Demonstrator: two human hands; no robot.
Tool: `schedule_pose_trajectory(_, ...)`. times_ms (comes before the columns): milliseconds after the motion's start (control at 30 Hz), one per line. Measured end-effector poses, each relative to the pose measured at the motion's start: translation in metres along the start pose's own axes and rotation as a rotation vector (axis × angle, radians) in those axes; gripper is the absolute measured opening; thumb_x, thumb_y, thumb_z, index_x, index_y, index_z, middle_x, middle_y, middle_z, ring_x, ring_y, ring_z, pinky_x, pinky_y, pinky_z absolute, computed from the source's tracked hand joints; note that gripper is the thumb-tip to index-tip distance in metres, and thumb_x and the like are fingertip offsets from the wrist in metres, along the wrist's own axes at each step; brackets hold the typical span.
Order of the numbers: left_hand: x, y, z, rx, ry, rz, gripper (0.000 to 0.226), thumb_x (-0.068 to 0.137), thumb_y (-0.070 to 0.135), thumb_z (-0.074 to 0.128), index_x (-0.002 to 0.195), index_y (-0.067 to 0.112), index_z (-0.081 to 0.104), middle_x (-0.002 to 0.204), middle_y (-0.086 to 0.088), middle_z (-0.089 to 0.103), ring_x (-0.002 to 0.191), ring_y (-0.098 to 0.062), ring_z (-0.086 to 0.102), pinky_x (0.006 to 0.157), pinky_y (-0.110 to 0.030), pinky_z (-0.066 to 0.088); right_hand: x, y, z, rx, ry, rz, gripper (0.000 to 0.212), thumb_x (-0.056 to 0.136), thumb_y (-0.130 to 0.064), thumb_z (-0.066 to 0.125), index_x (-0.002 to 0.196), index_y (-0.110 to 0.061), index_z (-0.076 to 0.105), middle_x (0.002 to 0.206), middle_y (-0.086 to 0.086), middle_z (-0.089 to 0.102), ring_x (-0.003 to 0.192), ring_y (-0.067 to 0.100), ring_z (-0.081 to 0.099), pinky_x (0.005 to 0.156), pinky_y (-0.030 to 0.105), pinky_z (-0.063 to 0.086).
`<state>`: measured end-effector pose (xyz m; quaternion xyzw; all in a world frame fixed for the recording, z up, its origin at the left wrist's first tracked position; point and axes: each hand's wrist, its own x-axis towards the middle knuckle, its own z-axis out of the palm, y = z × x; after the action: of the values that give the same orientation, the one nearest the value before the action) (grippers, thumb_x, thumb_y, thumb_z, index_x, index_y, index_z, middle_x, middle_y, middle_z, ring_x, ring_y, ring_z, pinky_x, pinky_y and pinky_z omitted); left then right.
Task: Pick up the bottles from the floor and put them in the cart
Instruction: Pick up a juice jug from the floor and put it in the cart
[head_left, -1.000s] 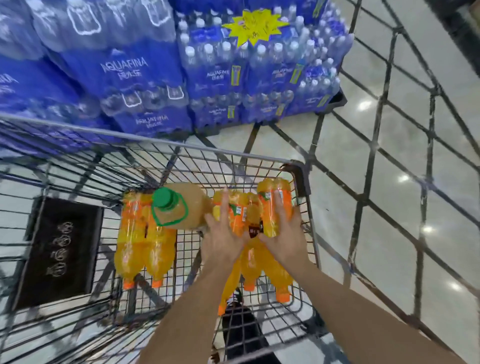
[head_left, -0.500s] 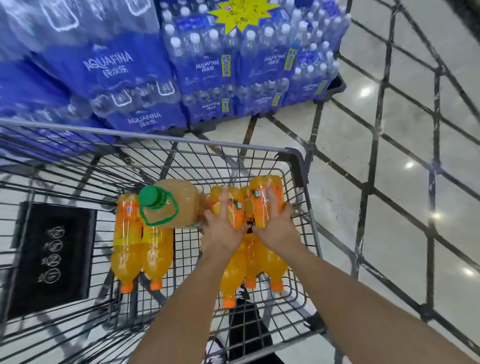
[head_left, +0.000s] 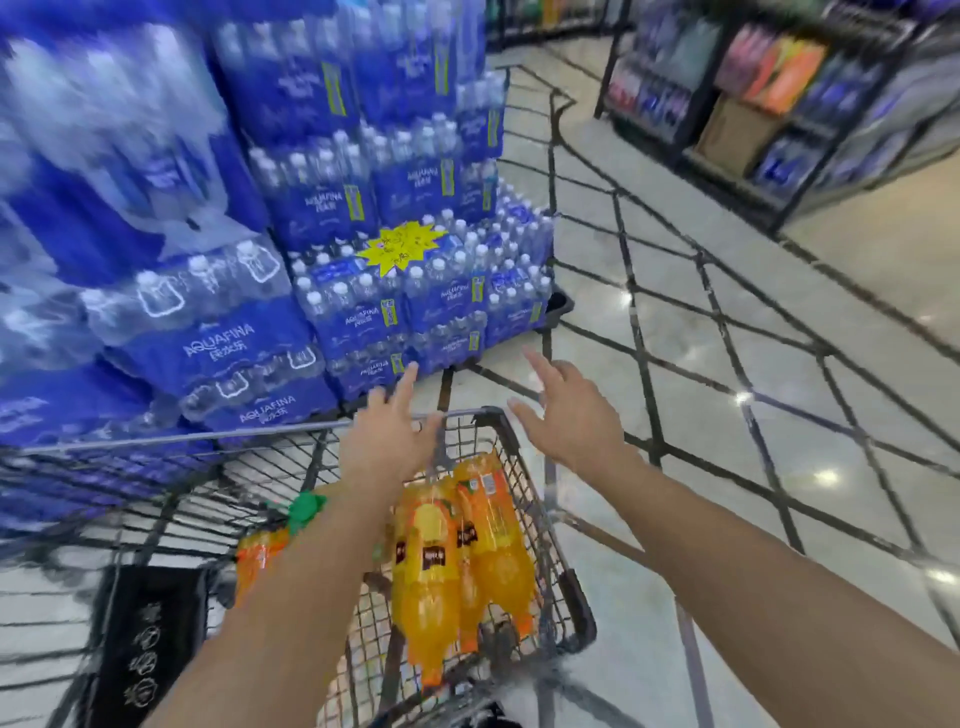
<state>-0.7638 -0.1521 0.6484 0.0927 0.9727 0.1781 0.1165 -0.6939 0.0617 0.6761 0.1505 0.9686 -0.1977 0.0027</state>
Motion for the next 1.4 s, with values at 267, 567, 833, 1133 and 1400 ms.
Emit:
schedule_pose_trajectory(267,-0.052,0.101,-0.146,0.104,0.200,0.364,0.080,0.092,0.071,0.046,0.160,0.041,0.016,0.152,-0.013,0.038,0.132,-0.042,0.047,0.094,-0.056,0.047,-0.112,0.029,-0.180,-0.213,0.371,0.231,0.074,0.093,-0.063,0.045,0.155,-0.038,0.015,0.154,0.006,0.033,0.131,0.034,0.040,0.096,0.047,0.044)
schedule_pose_trajectory(567,-0.161,0.299,-0.203,0.222,0.321,0.818,0.087,0.087,0.081,0.036,0.160,0.043,0.009,0.157,-0.013,0.038,0.134,-0.042,0.045,0.098,-0.055,0.045,-0.364,0.123,-0.363,-0.542,0.558,0.717,0.088,0.082,-0.087,0.025,0.155,-0.040,0.011,0.159,0.004,0.028,0.137,0.035,0.035,0.097,0.055,0.041)
schedule_pose_trajectory(833,-0.302,0.472,-0.139,0.230,0.463,1.225,0.102,0.073,0.095,0.004,0.158,0.041,0.020,0.147,-0.016,0.047,0.134,-0.042,0.040,0.105,-0.061,0.035,-0.603,0.200,-0.412,-0.607,0.636,1.183,0.096,0.074,-0.094,0.015,0.154,-0.041,0.011,0.159,0.005,0.028,0.141,0.040,0.030,0.105,0.061,0.034)
schedule_pose_trajectory(1133,-0.476,0.574,0.025,0.209,0.341,1.506,0.095,0.078,0.093,0.005,0.158,0.043,0.018,0.158,-0.014,0.038,0.147,-0.040,0.023,0.116,-0.063,0.013,-0.771,0.280,-0.351,-0.529,0.581,1.416,0.093,0.076,-0.092,0.010,0.155,-0.042,0.008,0.163,0.009,0.021,0.144,0.041,0.024,0.108,0.067,0.028)
schedule_pose_trajectory(1400,-0.535,0.551,0.221,0.336,0.041,1.649,0.094,0.080,0.092,0.009,0.159,0.041,0.014,0.166,-0.013,0.020,0.151,-0.040,0.013,0.117,-0.064,0.009,-0.822,0.356,-0.204,-0.423,0.476,1.508,0.092,0.076,-0.092,0.007,0.154,-0.043,0.008,0.162,0.010,0.024,0.144,0.041,0.025,0.109,0.065,0.028)
